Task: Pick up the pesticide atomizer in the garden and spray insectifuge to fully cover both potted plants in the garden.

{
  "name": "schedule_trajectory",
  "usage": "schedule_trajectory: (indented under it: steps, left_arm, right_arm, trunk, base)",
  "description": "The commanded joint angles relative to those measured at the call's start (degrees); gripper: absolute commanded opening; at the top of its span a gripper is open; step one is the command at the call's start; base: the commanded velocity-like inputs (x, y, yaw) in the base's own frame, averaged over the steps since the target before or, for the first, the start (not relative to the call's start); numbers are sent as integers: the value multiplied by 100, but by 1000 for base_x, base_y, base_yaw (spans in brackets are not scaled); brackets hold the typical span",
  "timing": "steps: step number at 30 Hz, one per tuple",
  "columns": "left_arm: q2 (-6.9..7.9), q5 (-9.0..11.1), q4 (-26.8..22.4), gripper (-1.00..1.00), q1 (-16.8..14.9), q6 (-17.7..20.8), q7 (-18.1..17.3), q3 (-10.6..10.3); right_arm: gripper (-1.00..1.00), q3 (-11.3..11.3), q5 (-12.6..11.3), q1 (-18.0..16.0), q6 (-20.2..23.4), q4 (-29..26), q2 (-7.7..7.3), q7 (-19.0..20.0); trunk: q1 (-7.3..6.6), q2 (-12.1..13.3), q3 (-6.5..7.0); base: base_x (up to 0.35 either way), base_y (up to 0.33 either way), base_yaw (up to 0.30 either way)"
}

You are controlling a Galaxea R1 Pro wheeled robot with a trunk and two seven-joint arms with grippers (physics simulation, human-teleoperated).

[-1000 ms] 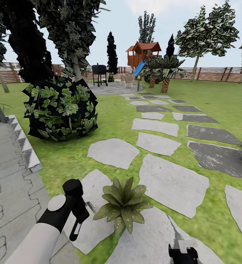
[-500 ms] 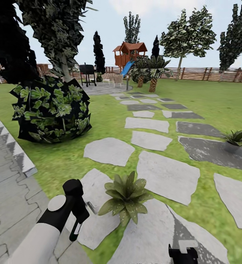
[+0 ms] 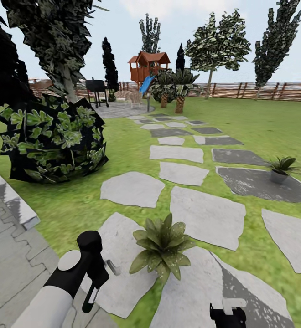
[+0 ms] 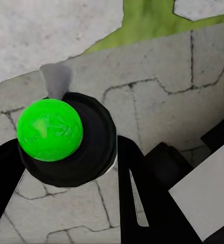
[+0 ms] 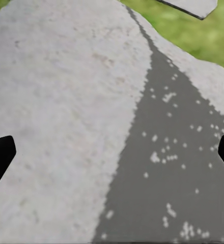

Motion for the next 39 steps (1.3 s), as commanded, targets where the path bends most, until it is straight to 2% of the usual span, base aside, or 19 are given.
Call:
schedule_trajectory:
  steps: [1, 3, 6, 9, 15, 22, 27, 39]
  left_arm:
    - [1, -55, -6, -100, 4, 61, -57, -1]
    - [2, -60, -21, -100, 10, 61, 6, 49]
    - [-11, -56, -13, -100, 14, 61, 324, 249]
    - [-15, -47, -4, -100, 17, 61, 488, 304]
    - [-32, -38, 2, -100, 52, 61, 508, 311]
    - [-75, -32, -3, -100, 224, 61, 517, 308]
    - [-32, 117, -14, -100, 228, 53, 517, 318]
    - [-13, 156, -7, -100, 229, 61, 517, 334]
  right_arm:
    - [100, -41, 60, -5, -16, 10, 1, -22]
    - [100, -40, 60, -5, -12, 10, 1, -22]
    - [100, -41, 61, -2, -15, 8, 2, -22]
    - [100, -41, 61, -4, -19, 6, 8, -22]
    - [100, -41, 60, -6, -14, 9, 9, -24]
    - [100, -41, 61, -2, -17, 11, 9, -28]
    - [100, -41, 61, -4, -15, 11, 10, -28]
    - [100, -38, 67, -5, -16, 11, 10, -28]
  trunk:
    - [-1, -2, -5]
    - [-1, -2, -5]
    - [-1, -2, -5]
    - [-1, -2, -5]
    - [-1, -2, -5]
    - [-1, -2, -5]
    - [-1, -2, -5]
    - [-1, -2, -5]
  base:
    - [34, 31, -264]
    - [10, 9, -264]
    - [2, 1, -92]
    - [44, 0, -11]
    - [277, 0, -32]
    - [106, 0, -238]
    - [2, 0, -261]
    - [-201, 215, -53]
